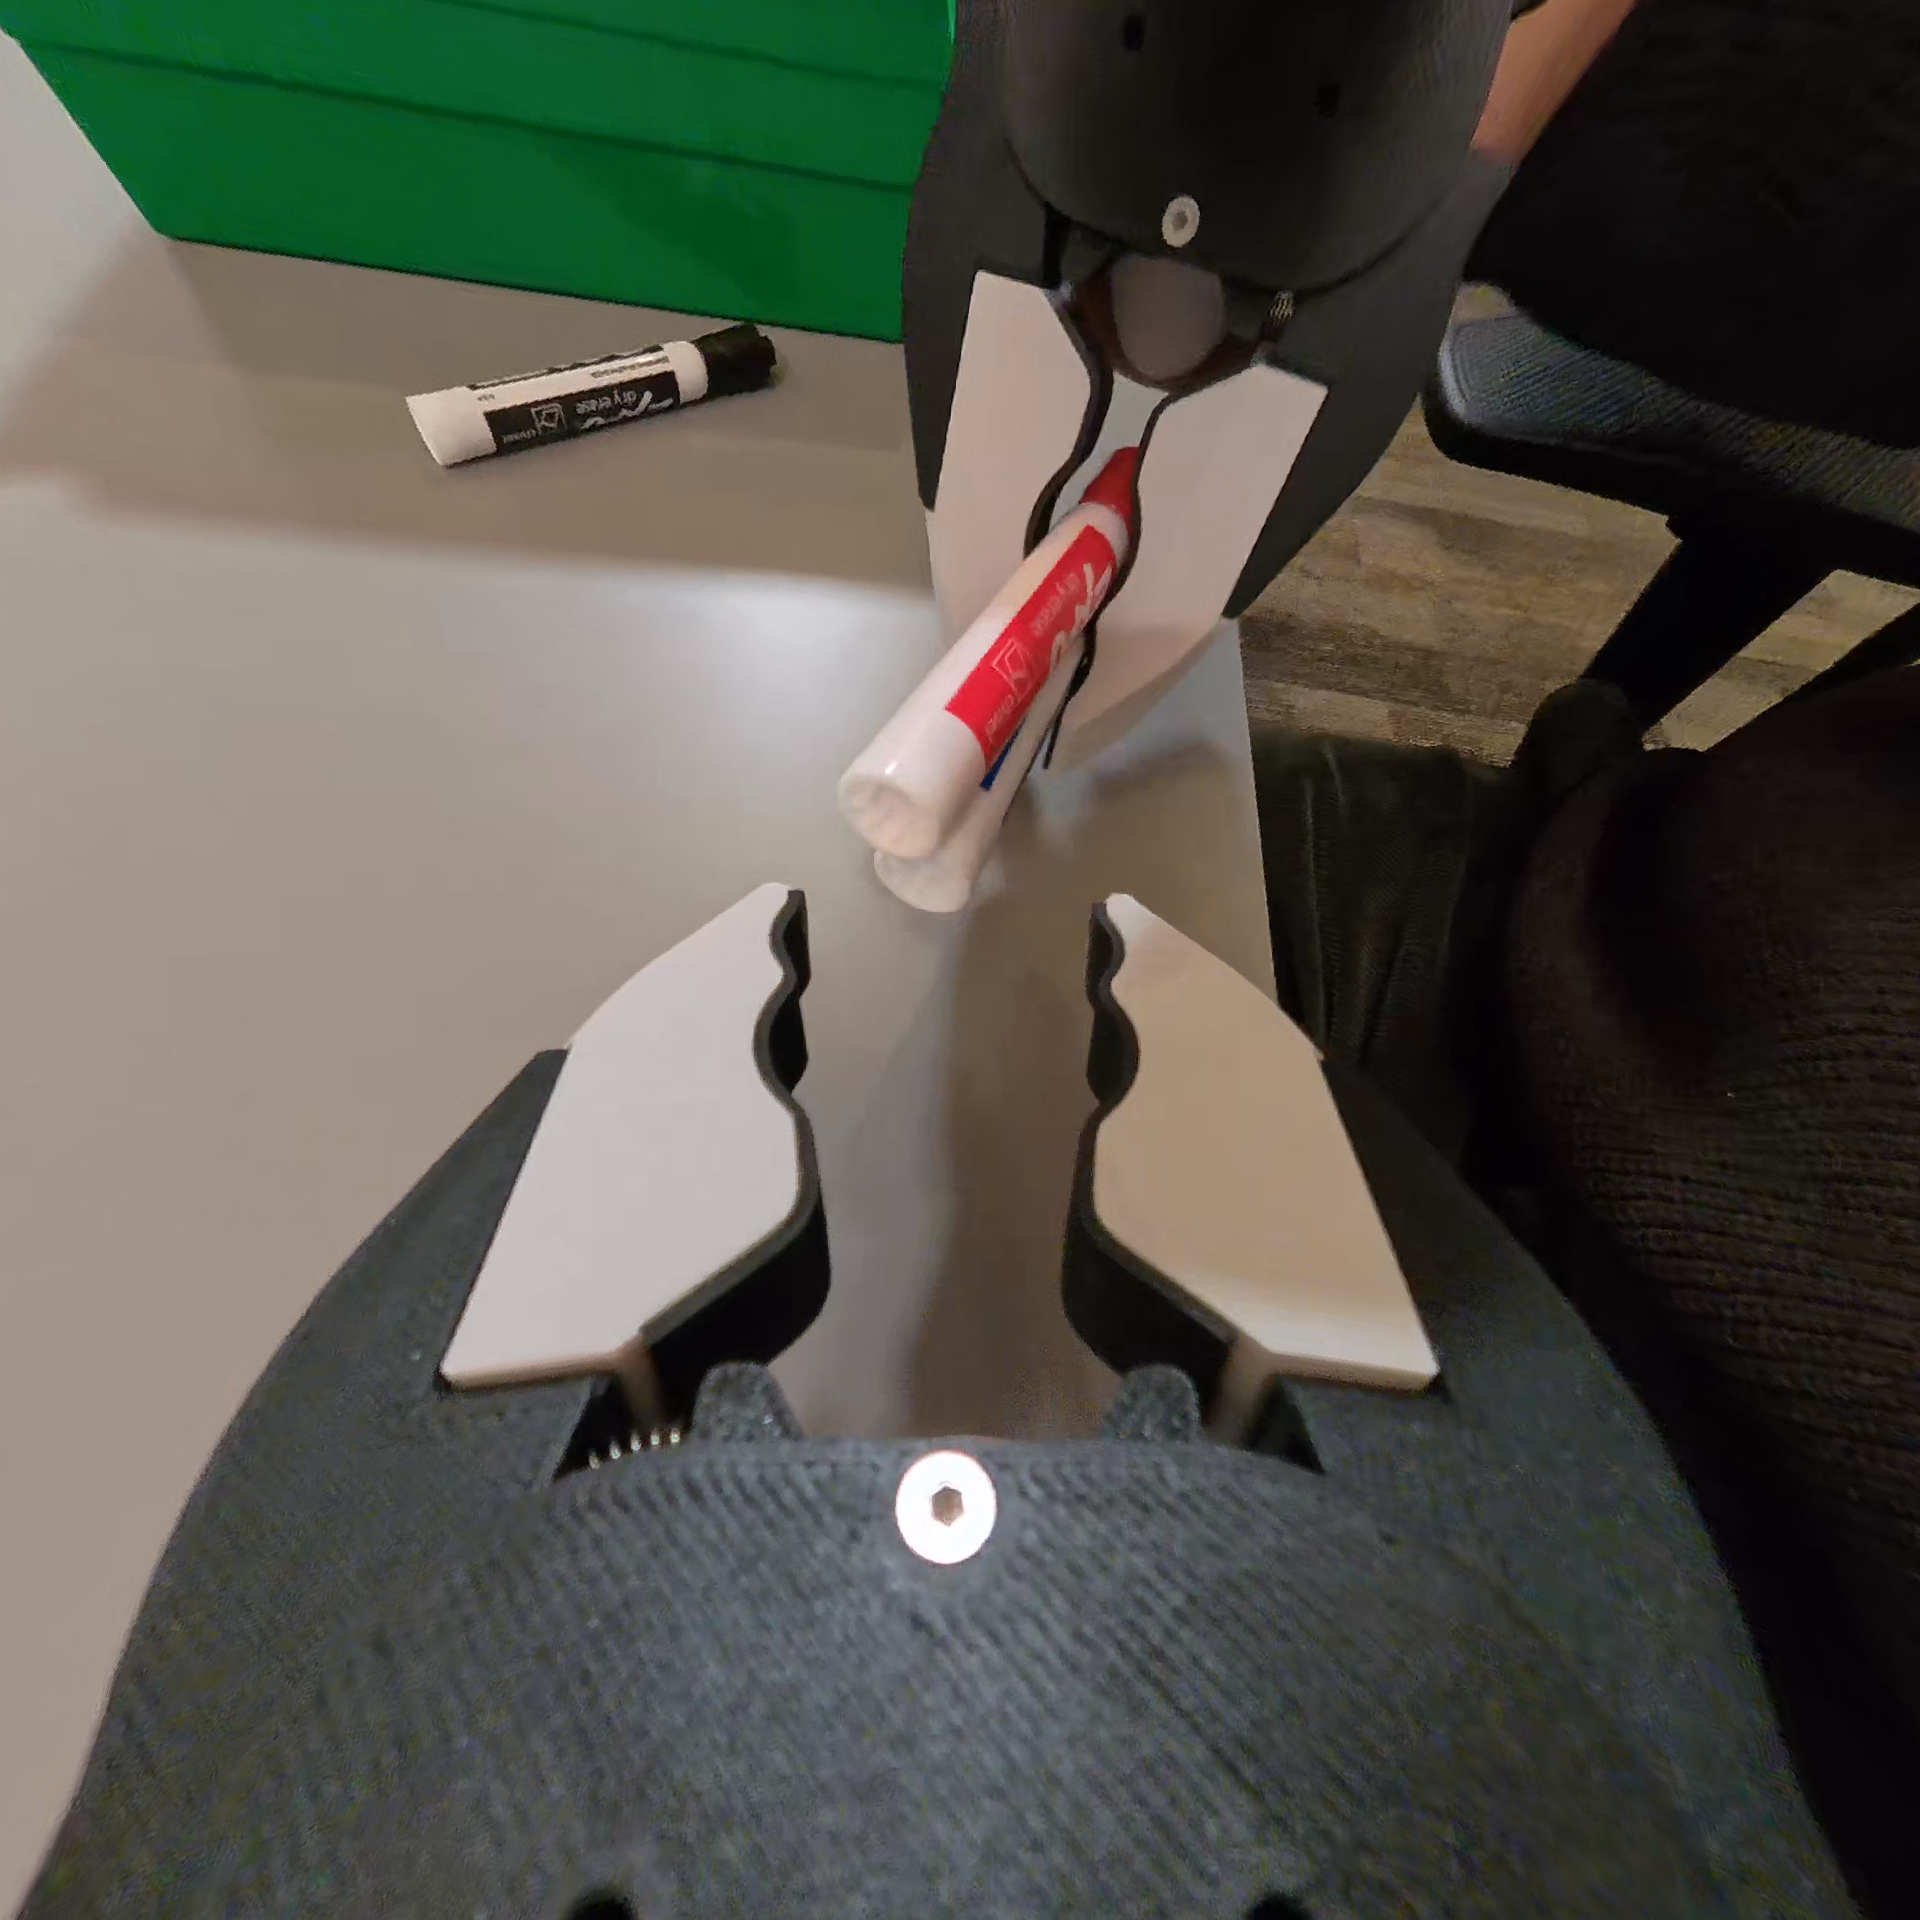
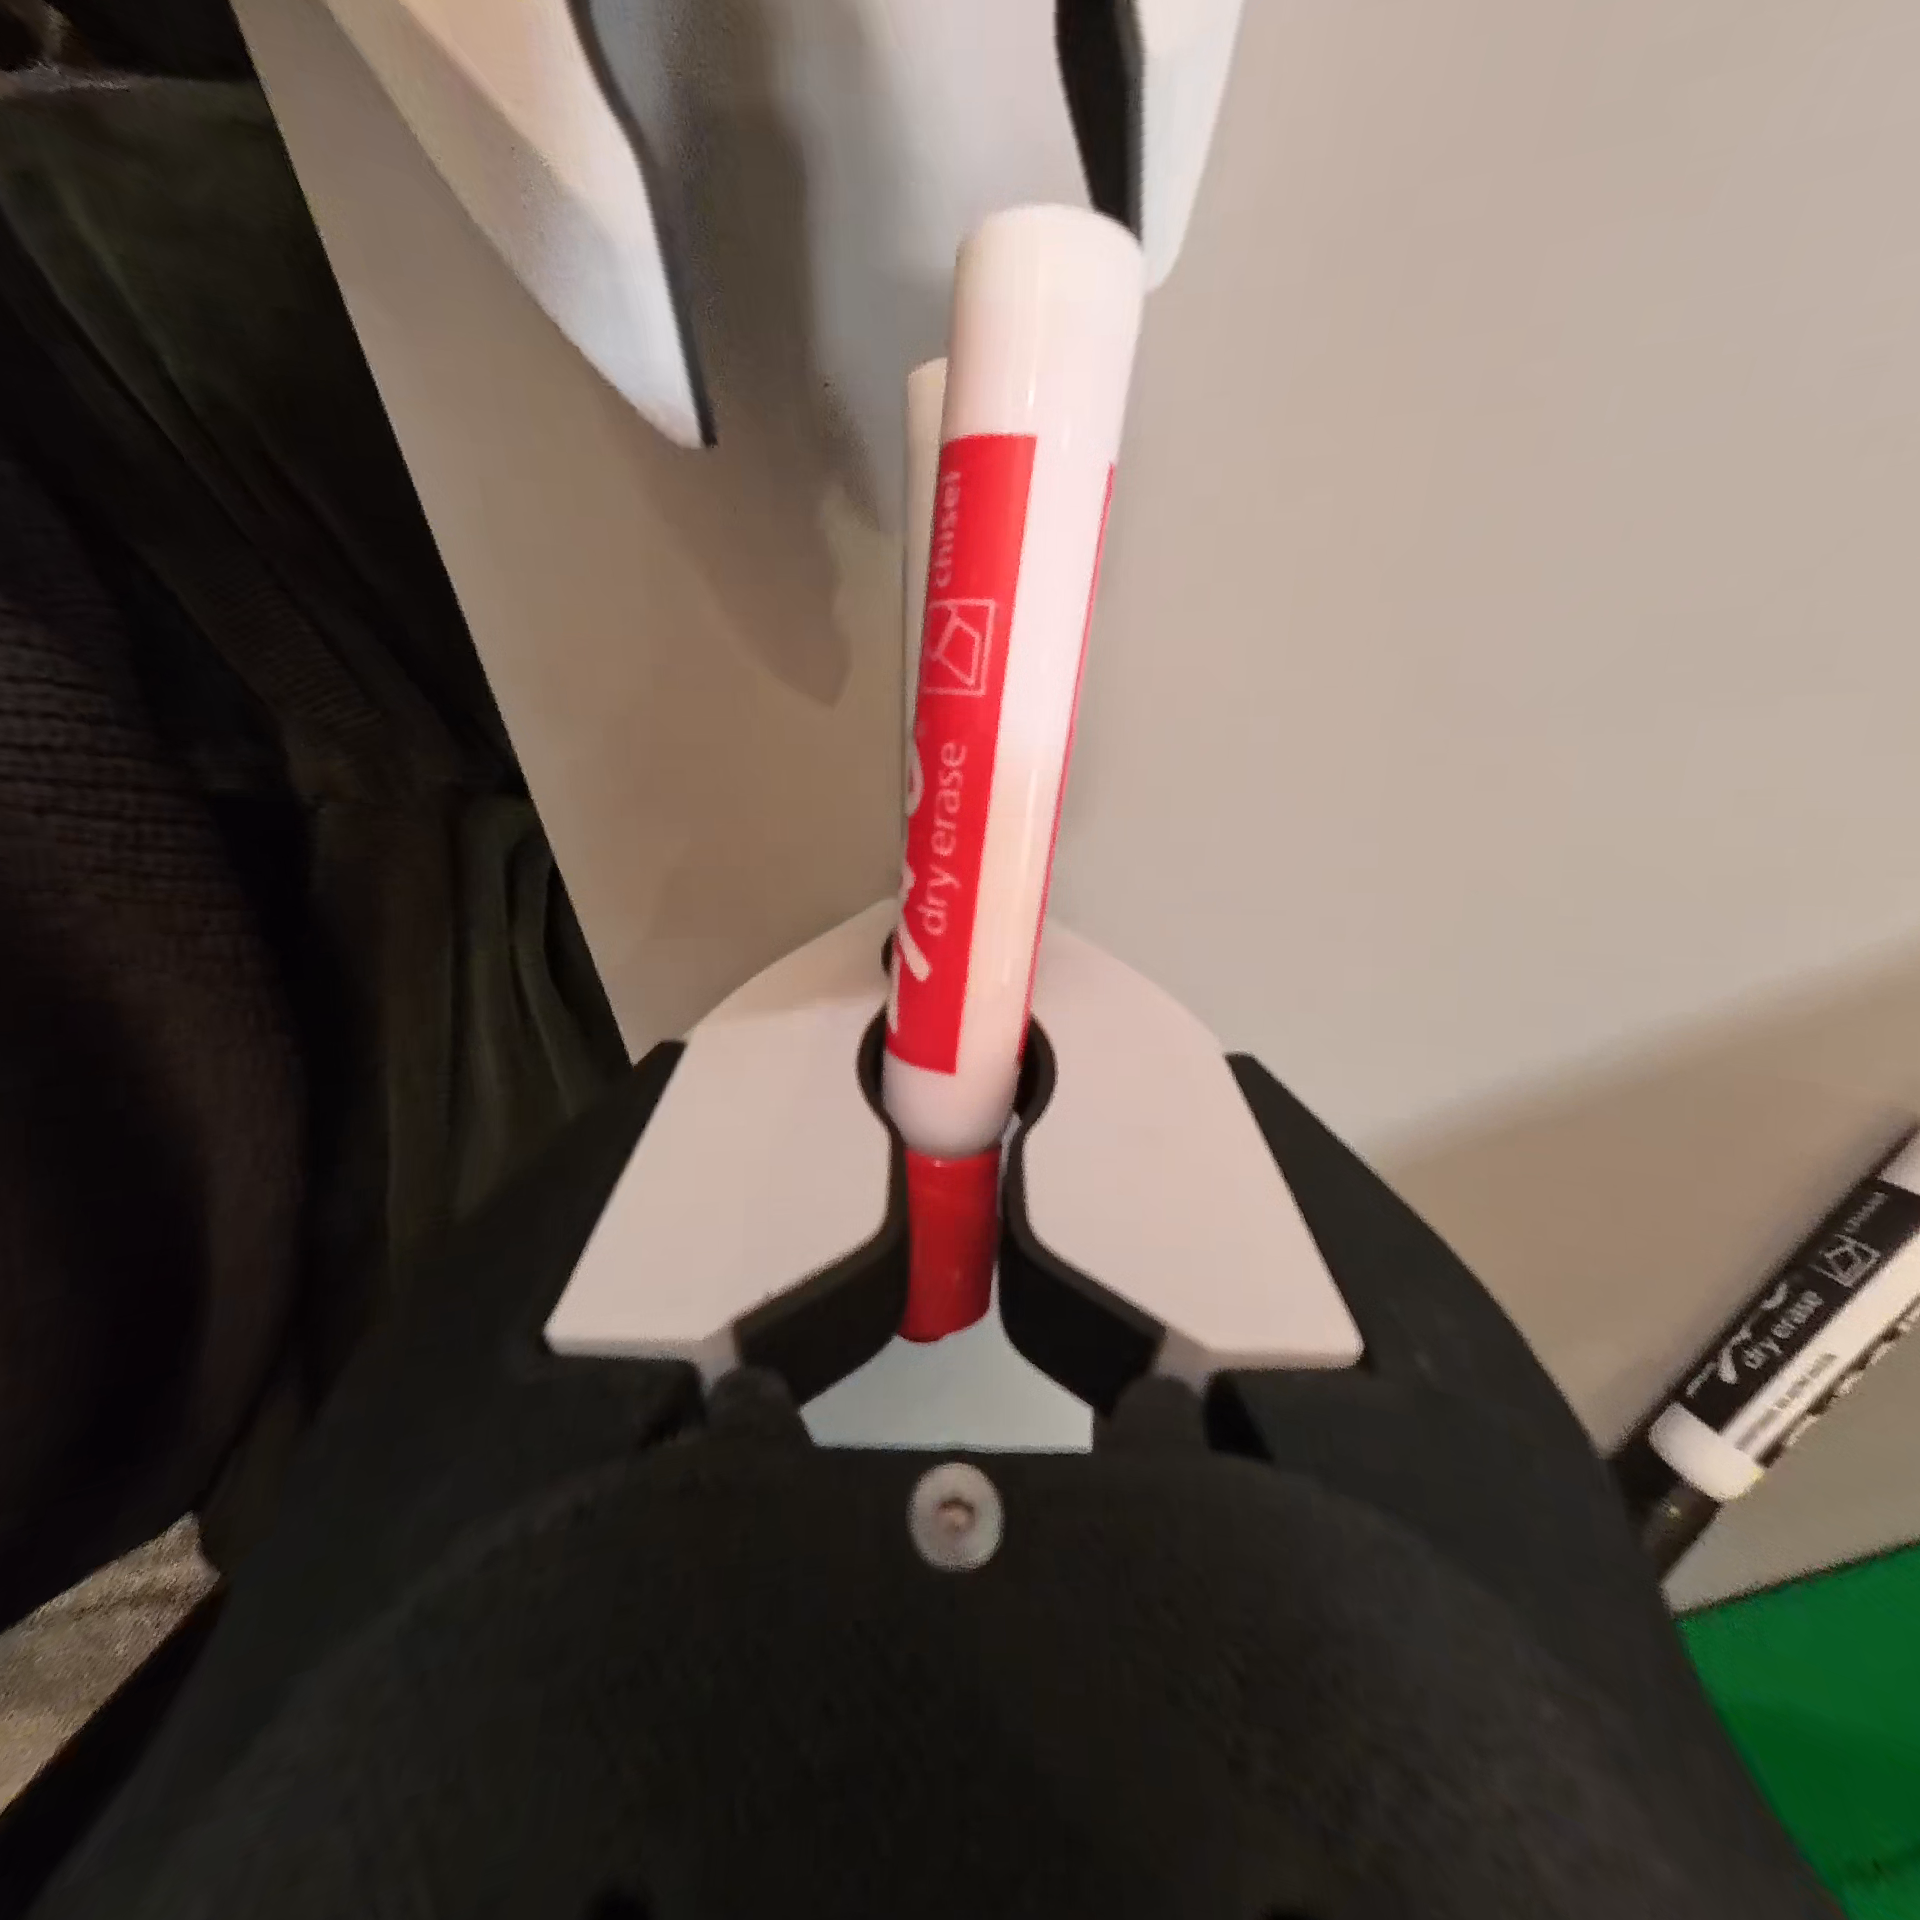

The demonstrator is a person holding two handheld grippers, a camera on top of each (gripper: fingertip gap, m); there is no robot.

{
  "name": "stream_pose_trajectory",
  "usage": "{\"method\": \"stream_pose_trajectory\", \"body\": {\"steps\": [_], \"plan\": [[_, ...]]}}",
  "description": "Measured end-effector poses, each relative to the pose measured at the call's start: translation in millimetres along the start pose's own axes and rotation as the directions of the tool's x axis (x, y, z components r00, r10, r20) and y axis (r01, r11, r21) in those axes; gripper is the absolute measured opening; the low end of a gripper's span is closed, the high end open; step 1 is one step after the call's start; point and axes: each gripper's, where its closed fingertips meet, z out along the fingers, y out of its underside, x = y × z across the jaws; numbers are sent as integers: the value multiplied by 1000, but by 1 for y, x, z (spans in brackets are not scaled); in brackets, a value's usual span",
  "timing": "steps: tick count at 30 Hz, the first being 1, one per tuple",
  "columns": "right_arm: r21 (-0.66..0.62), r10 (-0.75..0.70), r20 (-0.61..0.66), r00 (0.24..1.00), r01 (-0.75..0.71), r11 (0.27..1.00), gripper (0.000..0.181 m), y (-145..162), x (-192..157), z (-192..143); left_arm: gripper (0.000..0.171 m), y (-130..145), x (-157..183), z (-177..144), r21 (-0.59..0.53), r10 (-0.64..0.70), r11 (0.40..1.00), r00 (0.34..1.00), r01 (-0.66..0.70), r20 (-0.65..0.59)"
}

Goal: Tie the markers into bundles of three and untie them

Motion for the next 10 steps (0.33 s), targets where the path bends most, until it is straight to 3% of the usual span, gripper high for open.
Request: {"method": "stream_pose_trajectory", "body": {"steps": [10], "plan": [[-92, 28, 53, 998, -23, 995, 15, -1, 3, -11, 52, -12, -1, -5, 68, 17, 997, 999, -19, 31]]}}
